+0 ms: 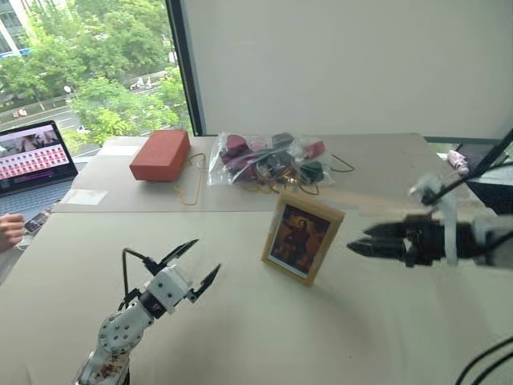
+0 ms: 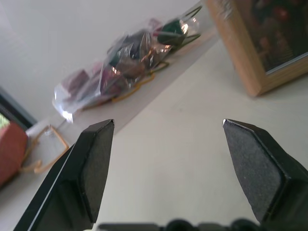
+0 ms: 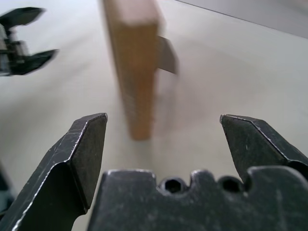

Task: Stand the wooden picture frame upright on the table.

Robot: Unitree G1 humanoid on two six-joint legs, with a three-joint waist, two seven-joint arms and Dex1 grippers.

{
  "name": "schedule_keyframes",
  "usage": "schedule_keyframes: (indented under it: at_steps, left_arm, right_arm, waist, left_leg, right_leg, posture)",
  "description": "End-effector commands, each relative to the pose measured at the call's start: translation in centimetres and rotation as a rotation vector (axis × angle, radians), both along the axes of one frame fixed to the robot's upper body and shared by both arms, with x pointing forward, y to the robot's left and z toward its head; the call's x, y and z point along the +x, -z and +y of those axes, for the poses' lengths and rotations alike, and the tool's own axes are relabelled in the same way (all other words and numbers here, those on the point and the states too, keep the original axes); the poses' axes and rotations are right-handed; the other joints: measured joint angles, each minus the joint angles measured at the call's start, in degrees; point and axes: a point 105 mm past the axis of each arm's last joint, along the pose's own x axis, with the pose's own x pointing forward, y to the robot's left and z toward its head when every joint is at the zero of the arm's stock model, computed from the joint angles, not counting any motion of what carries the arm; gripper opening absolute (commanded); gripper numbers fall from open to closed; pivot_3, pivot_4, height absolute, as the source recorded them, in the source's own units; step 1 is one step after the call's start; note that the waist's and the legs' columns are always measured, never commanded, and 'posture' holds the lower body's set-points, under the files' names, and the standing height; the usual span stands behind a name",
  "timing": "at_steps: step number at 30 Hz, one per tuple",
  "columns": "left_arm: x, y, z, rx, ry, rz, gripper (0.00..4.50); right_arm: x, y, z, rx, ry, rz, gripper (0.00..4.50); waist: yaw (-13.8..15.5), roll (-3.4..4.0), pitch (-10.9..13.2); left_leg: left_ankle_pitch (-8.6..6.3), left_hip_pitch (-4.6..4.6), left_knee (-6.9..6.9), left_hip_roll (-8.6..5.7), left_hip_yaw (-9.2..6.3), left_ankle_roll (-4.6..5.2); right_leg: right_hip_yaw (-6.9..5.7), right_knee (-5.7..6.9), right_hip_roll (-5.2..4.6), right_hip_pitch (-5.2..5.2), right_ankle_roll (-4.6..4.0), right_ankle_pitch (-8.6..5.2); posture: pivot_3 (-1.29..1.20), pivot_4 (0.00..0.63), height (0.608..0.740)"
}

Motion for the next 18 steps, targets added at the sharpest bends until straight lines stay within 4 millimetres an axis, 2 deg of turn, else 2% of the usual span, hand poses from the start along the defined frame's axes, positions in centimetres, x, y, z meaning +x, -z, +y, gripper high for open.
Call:
schedule_keyframes:
  at_steps: [1, 3, 4, 6, 10, 13, 18]
  left_arm:
    - [0.2, 0.0, 0.7, -0.213, -0.156, 0.130, 3.85]
    - [0.6, 0.2, 1.2, -0.288, -0.252, 0.161, 3.85]
    - [0.8, 0.2, 1.4, -0.303, -0.290, 0.164, 3.85]
    - [1.1, 0.2, 1.8, -0.311, -0.334, 0.172, 3.85]
    - [1.7, 0.6, 1.6, -0.312, -0.342, 0.189, 3.85]
    - [1.9, 0.6, 1.4, -0.309, -0.333, 0.188, 3.85]
    - [2.0, 0.4, 1.1, -0.304, -0.313, 0.180, 3.85]
  right_arm:
    - [0.7, -0.3, -0.8, -0.015, 0.368, -0.341, 4.38]
    - [0.1, 1.2, -0.6, 0.032, 0.559, -0.425, 4.38]
    - [-0.4, 2.0, 0.0, 0.016, 0.596, -0.456, 4.38]
    - [-0.8, 3.5, 1.0, 0.014, 0.622, -0.468, 4.38]
    - [-0.7, 6.1, 1.6, 0.026, 0.682, -0.473, 4.38]
    - [-0.5, 6.8, 1.7, 0.010, 0.678, -0.497, 4.38]
    - [-0.1, 6.6, 1.9, 0.001, 0.644, -0.532, 4.38]
  waist:
    - [-0.2, 0.05, 0.0]
    - [-0.1, 0.07, 0.0]
    - [0.0, 0.13, -0.1]
    - [-0.1, 0.20, -0.1]
    - [-0.4, 0.17, -0.1]
    - [-0.5, 0.17, -0.1]
    - [-0.5, 0.17, -0.1]
  left_leg:
    - [0.00, 0.01, 0.02, 0.00, 0.01, 0.00]
    - [0.07, 0.05, -0.06, -0.03, 0.02, -0.11]
    - [0.08, 0.08, -0.01, 0.00, -0.02, -0.14]
    - [0.18, 0.08, -0.10, -0.07, 0.00, -0.32]
    - [0.23, 0.16, -0.08, -0.07, 0.01, -0.42]
    - [0.23, 0.19, -0.13, -0.04, -0.03, -0.41]
    - [0.22, 0.17, -0.14, -0.04, -0.03, -0.41]
  right_leg:
    - [0.04, 0.02, 0.02, -0.04, 0.00, 0.00]
    - [0.10, 0.09, 0.00, -0.06, 0.00, 0.00]
    - [0.09, 0.16, 0.03, -0.06, 0.00, 0.00]
    - [0.14, 0.15, -0.02, -0.09, 0.00, -0.01]
    - [0.14, 0.11, -0.01, -0.02, -0.01, 0.00]
    - [0.11, 0.09, 0.04, 0.01, -0.05, -0.02]
    - [0.11, 0.04, 0.04, 0.01, -0.06, -0.02]
  posture:
    - [0.00, 0.150, 0.740]
    - [0.00, 0.150, 0.740]
    - [0.00, 0.150, 0.740]
    - [0.00, 0.150, 0.740]
    - [0.00, 0.150, 0.740]
    - [0.00, 0.150, 0.740]
    - [0.00, 0.150, 0.740]
